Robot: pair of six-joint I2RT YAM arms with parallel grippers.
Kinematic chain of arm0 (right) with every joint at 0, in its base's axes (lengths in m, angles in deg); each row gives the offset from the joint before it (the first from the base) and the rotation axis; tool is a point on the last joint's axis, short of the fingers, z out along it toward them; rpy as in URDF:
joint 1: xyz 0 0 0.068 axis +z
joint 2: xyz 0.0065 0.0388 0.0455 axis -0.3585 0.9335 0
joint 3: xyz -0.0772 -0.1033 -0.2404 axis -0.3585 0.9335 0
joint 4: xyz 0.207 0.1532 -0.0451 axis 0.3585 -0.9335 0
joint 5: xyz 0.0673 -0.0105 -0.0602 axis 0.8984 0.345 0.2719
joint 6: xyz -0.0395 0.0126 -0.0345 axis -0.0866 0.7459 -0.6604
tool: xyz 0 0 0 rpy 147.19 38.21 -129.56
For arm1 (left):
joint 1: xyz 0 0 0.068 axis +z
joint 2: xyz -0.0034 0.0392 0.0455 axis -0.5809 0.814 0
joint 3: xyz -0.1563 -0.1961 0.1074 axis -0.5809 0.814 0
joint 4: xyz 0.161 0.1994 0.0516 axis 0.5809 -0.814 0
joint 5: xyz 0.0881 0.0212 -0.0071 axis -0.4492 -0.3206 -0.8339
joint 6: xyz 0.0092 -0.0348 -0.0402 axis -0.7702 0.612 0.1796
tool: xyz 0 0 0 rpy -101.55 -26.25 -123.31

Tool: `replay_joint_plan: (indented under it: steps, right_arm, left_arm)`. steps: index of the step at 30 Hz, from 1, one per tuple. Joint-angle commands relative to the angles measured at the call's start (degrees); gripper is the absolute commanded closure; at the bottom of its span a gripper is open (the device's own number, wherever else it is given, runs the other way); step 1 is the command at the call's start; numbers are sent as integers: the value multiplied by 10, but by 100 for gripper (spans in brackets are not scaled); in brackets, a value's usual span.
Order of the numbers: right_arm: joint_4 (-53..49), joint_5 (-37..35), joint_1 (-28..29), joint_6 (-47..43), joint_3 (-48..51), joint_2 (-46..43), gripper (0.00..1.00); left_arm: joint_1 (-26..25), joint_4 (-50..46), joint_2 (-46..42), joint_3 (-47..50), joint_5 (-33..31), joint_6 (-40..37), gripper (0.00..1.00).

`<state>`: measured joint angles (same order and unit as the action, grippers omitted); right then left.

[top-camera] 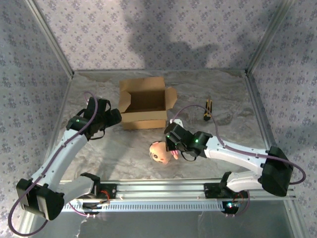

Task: Unpack the express box

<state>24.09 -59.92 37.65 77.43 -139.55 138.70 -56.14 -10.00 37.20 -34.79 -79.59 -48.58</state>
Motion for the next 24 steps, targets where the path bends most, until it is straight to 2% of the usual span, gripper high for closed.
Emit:
replay_joint_plan:
  steps: [1,14,19,22,24]
  right_arm:
    - [-11,-30,3,29,6,6,100]
    - [-47,-68,-9,49,9,14,50]
    - [-72,-82,-21,35,-4,-9,38]
    - [-81,-83,-42,17,-7,-37,34]
    - [-89,-85,-62,3,-6,-59,27]
  left_arm:
    - [3,-9,-18,-1,-10,5,20]
    - [3,-10,-21,-1,-12,4,20]
    - [3,-13,-21,-4,-16,0,20]
    - [3,-12,-20,-4,-21,-1,20]
    - [3,-10,-19,-3,-23,-5,19]
